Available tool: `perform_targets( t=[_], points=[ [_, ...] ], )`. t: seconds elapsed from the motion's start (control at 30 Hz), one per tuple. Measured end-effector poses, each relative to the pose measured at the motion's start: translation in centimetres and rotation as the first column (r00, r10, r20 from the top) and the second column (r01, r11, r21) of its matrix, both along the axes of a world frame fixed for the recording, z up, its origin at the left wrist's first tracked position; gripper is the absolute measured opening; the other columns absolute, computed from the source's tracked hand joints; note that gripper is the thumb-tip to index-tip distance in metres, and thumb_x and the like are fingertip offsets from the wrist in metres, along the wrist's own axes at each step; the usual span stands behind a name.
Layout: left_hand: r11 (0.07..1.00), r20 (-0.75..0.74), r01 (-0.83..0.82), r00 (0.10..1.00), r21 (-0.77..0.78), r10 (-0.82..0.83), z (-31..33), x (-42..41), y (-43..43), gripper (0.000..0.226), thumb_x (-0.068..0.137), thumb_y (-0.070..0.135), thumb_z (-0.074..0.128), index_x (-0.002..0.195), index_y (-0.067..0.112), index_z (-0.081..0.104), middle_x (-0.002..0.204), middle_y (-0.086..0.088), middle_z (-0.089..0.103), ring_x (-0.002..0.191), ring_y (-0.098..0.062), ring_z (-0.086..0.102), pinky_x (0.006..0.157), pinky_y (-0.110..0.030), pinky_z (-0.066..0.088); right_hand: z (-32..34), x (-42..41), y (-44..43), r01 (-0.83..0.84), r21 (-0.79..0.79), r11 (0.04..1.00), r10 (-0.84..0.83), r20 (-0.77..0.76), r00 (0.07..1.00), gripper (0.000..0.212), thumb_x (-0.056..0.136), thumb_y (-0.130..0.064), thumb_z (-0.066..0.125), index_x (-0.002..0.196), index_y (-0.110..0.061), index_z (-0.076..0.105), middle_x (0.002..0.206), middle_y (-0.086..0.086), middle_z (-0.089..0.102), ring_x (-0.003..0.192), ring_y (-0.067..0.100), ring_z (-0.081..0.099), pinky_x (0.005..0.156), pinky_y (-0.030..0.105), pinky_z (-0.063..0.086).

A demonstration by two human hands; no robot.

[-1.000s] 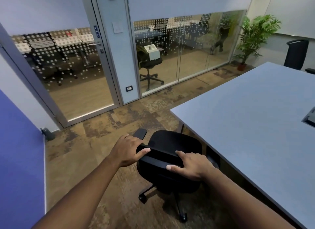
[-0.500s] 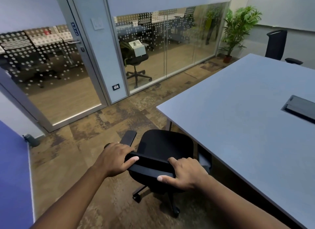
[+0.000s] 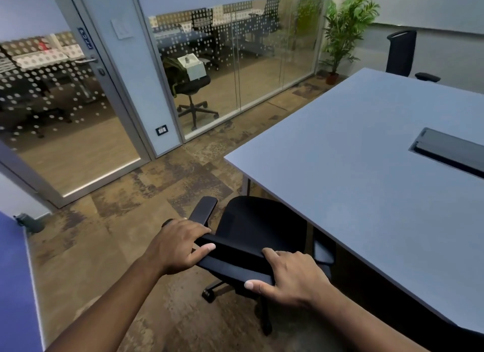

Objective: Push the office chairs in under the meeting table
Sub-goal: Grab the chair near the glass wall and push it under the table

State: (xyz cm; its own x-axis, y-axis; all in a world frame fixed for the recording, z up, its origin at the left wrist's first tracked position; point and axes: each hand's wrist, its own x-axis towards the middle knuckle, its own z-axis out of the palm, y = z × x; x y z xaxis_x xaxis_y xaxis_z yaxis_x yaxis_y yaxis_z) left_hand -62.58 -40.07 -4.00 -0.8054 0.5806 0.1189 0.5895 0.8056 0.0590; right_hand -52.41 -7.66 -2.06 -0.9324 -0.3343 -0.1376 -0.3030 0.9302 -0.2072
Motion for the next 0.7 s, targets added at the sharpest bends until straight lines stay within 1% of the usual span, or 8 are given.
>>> perform_targets(
  t=[0.1, 0.13, 0.2, 0.27, 0.33, 0.43, 0.6, 0.7],
  points=[
    [0.998, -0.029, 0.055, 0.998, 0.029, -0.054, 0.1, -0.5, 1.3, 0.057, 0.104, 0.070, 0.040, 0.124, 0.031, 0.076, 0.117, 0.015, 0.078, 0.106, -0.013, 0.071, 0.090, -0.033, 0.046, 0.0, 1.0, 0.7, 0.056, 0.001, 0.998, -0.056, -0.022, 0.998, 0.113, 0.076, -0.109, 0.012, 0.141, -0.025, 0.049, 0.117, 0.004, 0.071, 0.100, 0.030, 0.069, 0.084, 0.047, 0.057],
    [0.997, -0.027, 0.071, 0.997, 0.037, -0.070, 0.2, -0.8, 1.8, 0.057, 0.104, 0.070, 0.040, 0.124, 0.031, 0.076, 0.117, 0.015, 0.078, 0.106, -0.013, 0.072, 0.090, -0.034, 0.046, 0.0, 1.5, 0.9, 0.085, 0.011, 0.996, -0.084, -0.042, 0.996, 0.115, 0.076, -0.109, 0.010, 0.145, -0.025, 0.047, 0.124, 0.005, 0.070, 0.106, 0.032, 0.069, 0.088, 0.048, 0.056],
    [0.995, -0.011, 0.094, 0.996, 0.036, -0.094, 0.2, -1.4, 2.7, 0.059, 0.104, 0.071, 0.039, 0.124, 0.030, 0.076, 0.117, 0.014, 0.079, 0.106, -0.014, 0.072, 0.095, -0.040, 0.051, 0.0, 2.6, 1.0, 0.167, 0.046, 0.985, -0.164, -0.074, 0.984, 0.119, 0.076, -0.108, 0.004, 0.153, -0.025, 0.042, 0.131, 0.007, 0.067, 0.115, 0.035, 0.066, 0.095, 0.050, 0.052],
    [0.992, -0.005, 0.123, 0.992, 0.032, -0.123, 0.1, -2.2, 3.5, 0.061, 0.105, 0.071, 0.039, 0.125, 0.028, 0.077, 0.118, 0.012, 0.079, 0.107, -0.016, 0.073, 0.098, -0.044, 0.053, 0.1, 3.8, 1.1, 0.247, 0.069, 0.966, -0.241, -0.084, 0.967, 0.119, 0.079, -0.105, -0.001, 0.156, -0.024, 0.039, 0.133, 0.008, 0.064, 0.118, 0.035, 0.062, 0.099, 0.052, 0.048],
    [0.988, 0.002, 0.151, 0.988, 0.038, -0.151, 0.1, -2.9, 4.6, 0.063, 0.105, 0.072, 0.038, 0.126, 0.027, 0.077, 0.118, 0.011, 0.079, 0.107, -0.017, 0.073, 0.098, -0.045, 0.054, 0.3, 4.5, 1.4, 0.294, 0.074, 0.953, -0.287, -0.093, 0.953, 0.115, 0.081, -0.104, -0.002, 0.151, -0.024, 0.043, 0.129, 0.007, 0.064, 0.115, 0.033, 0.062, 0.098, 0.052, 0.047],
    [0.978, 0.005, 0.200, 0.980, 0.053, -0.201, 0.3, -3.9, 6.3, 0.063, 0.105, 0.071, 0.038, 0.124, 0.026, 0.077, 0.116, 0.010, 0.079, 0.104, -0.018, 0.073, 0.092, -0.043, 0.054, 0.6, 4.7, 2.3, 0.339, 0.069, 0.938, -0.330, -0.115, 0.937, 0.109, 0.082, -0.103, 0.000, 0.140, -0.025, 0.049, 0.122, 0.007, 0.066, 0.108, 0.032, 0.063, 0.096, 0.052, 0.047],
    [0.960, -0.017, 0.269, 0.963, 0.079, -0.268, 0.6, -5.2, 9.1, 0.056, 0.104, 0.067, 0.041, 0.116, 0.026, 0.078, 0.109, 0.010, 0.080, 0.097, -0.020, 0.073, 0.087, -0.044, 0.055, 0.8, 4.6, 3.9, 0.391, 0.049, 0.919, -0.381, -0.137, 0.914, 0.103, 0.085, -0.102, 0.006, 0.131, -0.025, 0.054, 0.117, 0.006, 0.067, 0.103, 0.031, 0.063, 0.094, 0.052, 0.048],
    [0.957, -0.016, 0.282, 0.959, 0.061, -0.282, 0.4, -6.3, 10.7, 0.059, 0.104, 0.069, 0.038, 0.114, 0.026, 0.077, 0.108, 0.008, 0.080, 0.097, -0.021, 0.073, 0.085, -0.044, 0.054, 0.6, 4.4, 4.9, 0.420, 0.052, 0.906, -0.408, -0.155, 0.900, 0.100, 0.085, -0.102, 0.007, 0.126, -0.026, 0.055, 0.114, 0.003, 0.068, 0.100, 0.030, 0.063, 0.091, 0.050, 0.048]
  ],
)
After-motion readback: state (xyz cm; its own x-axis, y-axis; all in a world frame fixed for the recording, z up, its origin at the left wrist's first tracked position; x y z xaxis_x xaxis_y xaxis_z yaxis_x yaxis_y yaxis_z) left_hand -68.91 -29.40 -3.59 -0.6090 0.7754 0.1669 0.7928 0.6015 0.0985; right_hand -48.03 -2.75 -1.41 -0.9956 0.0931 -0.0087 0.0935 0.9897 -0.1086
